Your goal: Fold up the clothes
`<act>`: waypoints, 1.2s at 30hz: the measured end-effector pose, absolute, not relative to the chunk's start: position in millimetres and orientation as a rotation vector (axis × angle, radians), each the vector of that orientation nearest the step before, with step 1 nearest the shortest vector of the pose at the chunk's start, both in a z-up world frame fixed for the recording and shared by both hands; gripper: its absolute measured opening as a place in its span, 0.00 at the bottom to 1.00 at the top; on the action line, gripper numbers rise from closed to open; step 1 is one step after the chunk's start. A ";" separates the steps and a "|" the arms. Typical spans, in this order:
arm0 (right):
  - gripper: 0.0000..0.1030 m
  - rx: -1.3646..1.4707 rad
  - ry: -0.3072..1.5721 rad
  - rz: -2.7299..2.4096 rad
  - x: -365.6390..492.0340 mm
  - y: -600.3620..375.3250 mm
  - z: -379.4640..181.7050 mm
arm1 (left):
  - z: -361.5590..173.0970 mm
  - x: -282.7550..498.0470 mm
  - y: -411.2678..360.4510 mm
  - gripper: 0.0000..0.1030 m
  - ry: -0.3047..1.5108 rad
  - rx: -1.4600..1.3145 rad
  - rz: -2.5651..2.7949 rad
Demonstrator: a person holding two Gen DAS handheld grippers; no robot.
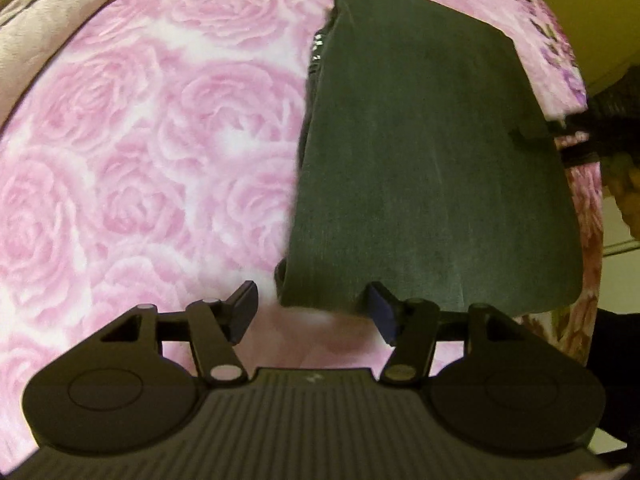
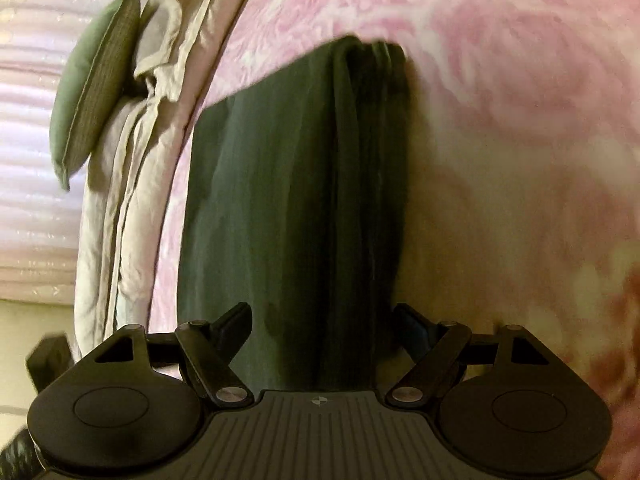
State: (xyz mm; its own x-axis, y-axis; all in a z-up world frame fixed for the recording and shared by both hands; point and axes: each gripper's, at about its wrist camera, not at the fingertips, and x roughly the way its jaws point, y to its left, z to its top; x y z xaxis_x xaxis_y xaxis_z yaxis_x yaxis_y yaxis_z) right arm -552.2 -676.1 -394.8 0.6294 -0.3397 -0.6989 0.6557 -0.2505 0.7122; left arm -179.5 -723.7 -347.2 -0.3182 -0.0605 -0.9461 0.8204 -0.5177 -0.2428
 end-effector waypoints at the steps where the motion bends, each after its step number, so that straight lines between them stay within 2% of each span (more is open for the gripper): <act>1: 0.78 1.565 0.276 -0.951 -549.3 -664.9 -395.1 | -350.0 -176.9 -724.4 0.37 1.040 1.304 -1.914; 4: 0.78 1.562 0.303 -0.916 -533.3 -638.1 -397.4 | -348.7 -179.6 -718.6 0.29 1.069 1.277 -1.921; 7: 0.77 1.535 0.301 -0.914 -516.8 -631.0 -399.8 | -346.7 -183.2 -712.3 0.26 1.095 1.250 -1.925; 8: 0.50 1.529 0.303 -0.917 -512.2 -630.8 -400.6 | -346.1 -184.4 -710.1 0.25 1.103 1.242 -1.926; 9: 0.37 1.533 0.320 -0.925 -509.4 -632.9 -401.5 | -345.4 -185.6 -708.0 0.25 1.112 1.233 -1.927; 11: 0.21 1.553 0.350 -0.919 -508.3 -639.9 -401.1 | -344.1 -188.0 -703.8 0.24 1.129 1.215 -1.929; 12: 0.17 1.568 0.364 -0.900 -511.6 -645.0 -397.7 | -343.4 -189.2 -701.6 0.24 1.137 1.206 -1.929; 17: 0.15 1.443 0.614 -0.809 -559.9 -696.0 -354.6 | -341.1 -203.8 -686.8 0.23 1.209 1.154 -1.946; 18: 0.15 1.388 0.693 -0.800 -574.2 -711.4 -345.8 | -342.9 -220.4 -678.5 0.20 1.232 1.160 -1.964; 22: 0.15 1.228 0.923 -0.794 -630.7 -780.2 -325.9 | -353.5 -292.1 -653.8 0.20 1.309 1.162 -2.039; 23: 0.15 1.205 0.950 -0.801 -643.1 -796.4 -324.4 | -355.7 -307.3 -651.6 0.21 1.324 1.157 -2.046; 27: 0.15 1.171 0.854 -0.853 -666.6 -814.4 -322.7 | -341.5 -338.6 -654.3 0.26 1.233 1.229 -2.097; 28: 0.23 1.163 0.814 -0.871 -668.3 -807.8 -321.1 | -333.6 -337.0 -658.9 0.27 1.197 1.242 -2.103; 29: 0.46 1.153 0.769 -0.901 -670.7 -798.9 -318.9 | -326.2 -333.8 -664.4 0.27 1.164 1.242 -2.107; 30: 0.64 1.139 0.712 -0.966 -674.6 -783.1 -314.9 | -317.8 -329.9 -674.1 0.28 1.123 1.234 -2.110; 31: 0.92 1.128 0.653 -1.033 -678.2 -768.0 -311.1 | -309.1 -325.9 -684.9 0.30 1.080 1.224 -2.112; 36: 0.93 1.331 0.339 -1.239 -695.6 -686.2 -320.4 | -290.3 -323.1 -767.5 0.36 0.862 1.138 -2.101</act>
